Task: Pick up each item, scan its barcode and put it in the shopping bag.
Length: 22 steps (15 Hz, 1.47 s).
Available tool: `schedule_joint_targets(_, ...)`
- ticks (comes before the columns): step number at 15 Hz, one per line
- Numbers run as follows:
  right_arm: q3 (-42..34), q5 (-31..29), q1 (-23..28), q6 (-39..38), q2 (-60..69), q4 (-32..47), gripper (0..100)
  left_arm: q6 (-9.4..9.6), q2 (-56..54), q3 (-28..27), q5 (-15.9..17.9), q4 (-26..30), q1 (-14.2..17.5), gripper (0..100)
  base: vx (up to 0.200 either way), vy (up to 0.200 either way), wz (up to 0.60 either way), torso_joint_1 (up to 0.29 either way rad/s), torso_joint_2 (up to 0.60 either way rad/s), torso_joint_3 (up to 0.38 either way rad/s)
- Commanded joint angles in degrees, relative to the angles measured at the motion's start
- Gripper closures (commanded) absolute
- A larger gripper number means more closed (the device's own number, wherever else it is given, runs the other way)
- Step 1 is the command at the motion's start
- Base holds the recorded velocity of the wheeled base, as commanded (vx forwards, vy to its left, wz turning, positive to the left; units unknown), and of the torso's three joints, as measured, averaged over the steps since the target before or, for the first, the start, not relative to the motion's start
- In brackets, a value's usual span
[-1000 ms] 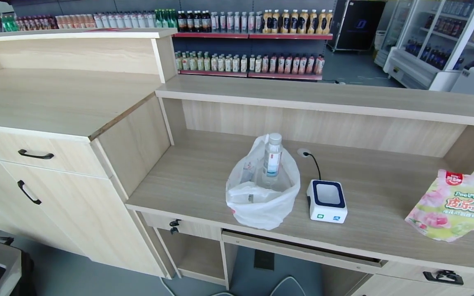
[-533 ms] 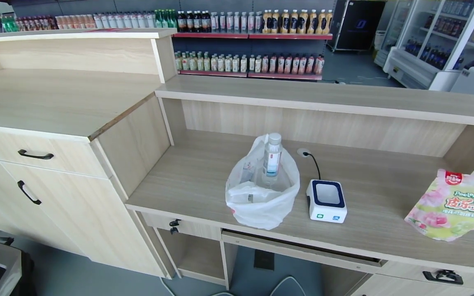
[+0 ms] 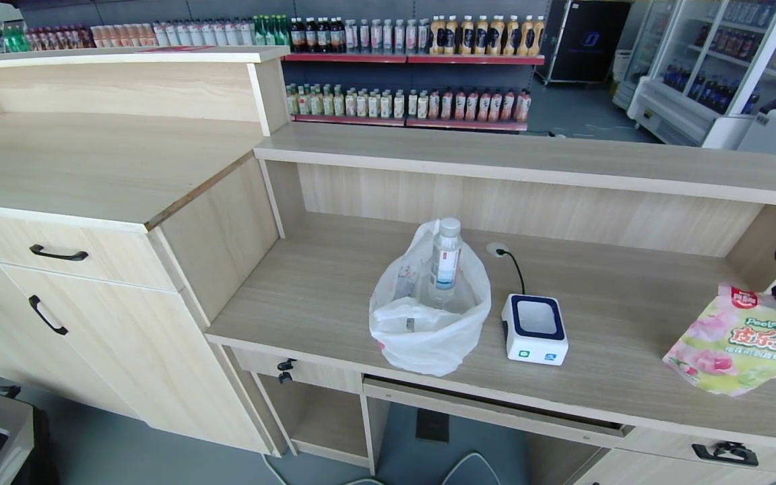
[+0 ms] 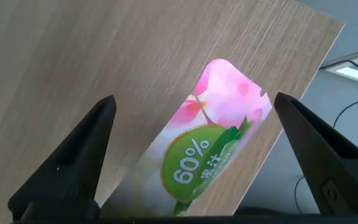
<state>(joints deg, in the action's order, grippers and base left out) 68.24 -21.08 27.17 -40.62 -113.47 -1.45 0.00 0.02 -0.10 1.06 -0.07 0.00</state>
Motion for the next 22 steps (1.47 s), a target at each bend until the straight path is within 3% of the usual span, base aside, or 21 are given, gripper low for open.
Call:
schedule_joint_targets(1, -2.94, 0.07, -3.00, 0.01, -5.09, -2.86, 0, -0.09, -0.02, 0.01, -0.01, -0.01, 0.00, 0, 0.000, 0.000, 0.00, 0.000, 0.00, 0.000)
schedule_joint_targets(9, -5.40, 0.07, -9.07, 0.80, -7.73, -6.81, 0, 0.00, -0.02, 0.01, -0.01, -0.01, 0.00, 0, 0.000, 0.000, 0.00, 0.000, 0.00, 0.000)
schedule_joint_targets(10, -5.75, 0.25, -9.42, 0.89, -7.82, -7.16, 100, 0.00, -0.02, 0.01, -0.01, -0.01, 0.00, 0, 0.000, 0.000, 0.00, 0.000, 0.00, 0.000)
schedule_joint_targets(14, -7.42, 0.69, -9.59, 11.35, -7.99, -7.69, 100, -0.09, -0.02, 0.01, -0.01, -0.01, 0.00, 0, 0.000, 0.000, 0.00, 0.000, 0.00, 0.000)
schedule_joint_targets(19, -9.27, -0.10, -10.74, 24.36, -3.69, -21.23, 100, 0.00, -0.02, 0.01, -0.01, -0.01, 0.00, 0, 0.000, 0.000, 0.00, 0.000, 0.00, 0.000)
schedule_joint_targets(20, -10.41, 1.39, -12.32, 27.35, -0.44, -25.71, 100, -0.09, -0.02, 0.01, -0.01, -0.01, 0.00, 0, 0.000, 0.000, 0.00, 0.000, 0.00, 0.000)
schedule_joint_targets(22, -13.31, 13.34, -16.27, 32.80, 7.83, -33.62, 100, 0.00, -0.02, 0.01, -0.01, -0.01, 0.00, 0, 0.000, 0.000, 0.00, 0.000, 0.00, 0.000)
